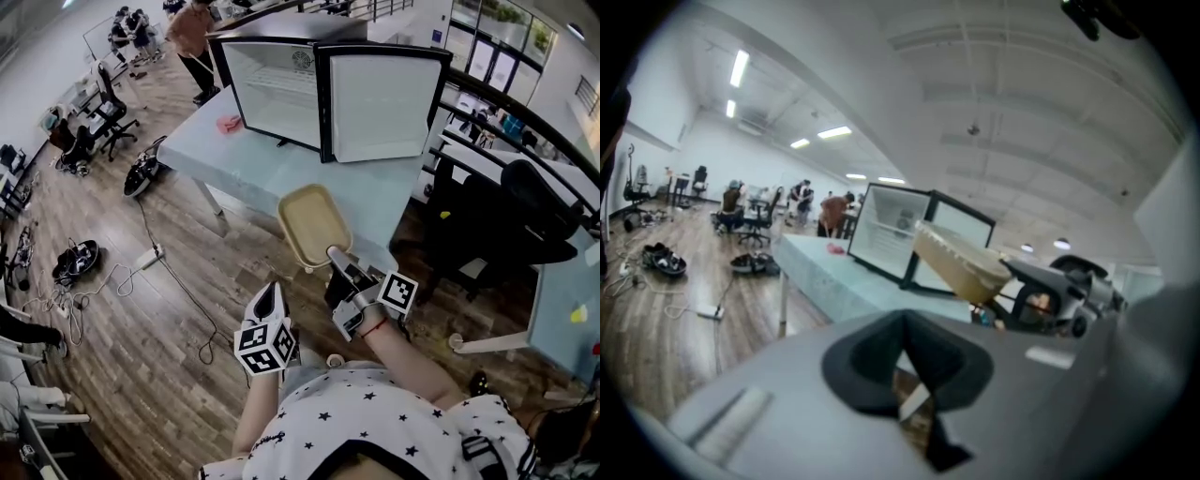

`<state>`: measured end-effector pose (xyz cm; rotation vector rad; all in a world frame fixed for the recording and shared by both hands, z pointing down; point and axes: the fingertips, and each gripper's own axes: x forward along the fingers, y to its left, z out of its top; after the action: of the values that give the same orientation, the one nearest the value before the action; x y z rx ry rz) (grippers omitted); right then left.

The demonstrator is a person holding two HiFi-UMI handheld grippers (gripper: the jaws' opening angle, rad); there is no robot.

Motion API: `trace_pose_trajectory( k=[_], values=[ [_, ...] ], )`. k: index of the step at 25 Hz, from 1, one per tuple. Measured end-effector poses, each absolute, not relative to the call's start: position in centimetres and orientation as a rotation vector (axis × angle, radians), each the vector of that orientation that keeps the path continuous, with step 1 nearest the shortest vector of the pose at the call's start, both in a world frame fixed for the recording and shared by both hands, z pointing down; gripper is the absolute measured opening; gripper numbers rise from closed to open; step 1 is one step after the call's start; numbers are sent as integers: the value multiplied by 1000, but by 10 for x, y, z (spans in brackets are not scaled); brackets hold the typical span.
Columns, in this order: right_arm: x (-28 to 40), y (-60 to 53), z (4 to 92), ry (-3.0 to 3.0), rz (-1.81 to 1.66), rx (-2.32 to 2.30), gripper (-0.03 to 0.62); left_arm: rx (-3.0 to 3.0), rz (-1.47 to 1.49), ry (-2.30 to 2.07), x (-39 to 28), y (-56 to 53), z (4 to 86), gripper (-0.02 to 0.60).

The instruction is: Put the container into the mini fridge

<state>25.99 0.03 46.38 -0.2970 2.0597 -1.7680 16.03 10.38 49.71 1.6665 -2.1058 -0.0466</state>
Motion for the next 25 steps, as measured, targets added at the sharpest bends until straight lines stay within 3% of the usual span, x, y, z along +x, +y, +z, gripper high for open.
trace_pose_trajectory(
  k=[14, 25],
  values=[
    [228, -30, 475, 2043, -1797, -321, 227, 1666, -37, -2060, 138, 73, 512, 8],
    [151, -82, 475, 2021, -1766, -366, 227, 1713, -27, -2007, 58, 18, 516, 8]
  ],
)
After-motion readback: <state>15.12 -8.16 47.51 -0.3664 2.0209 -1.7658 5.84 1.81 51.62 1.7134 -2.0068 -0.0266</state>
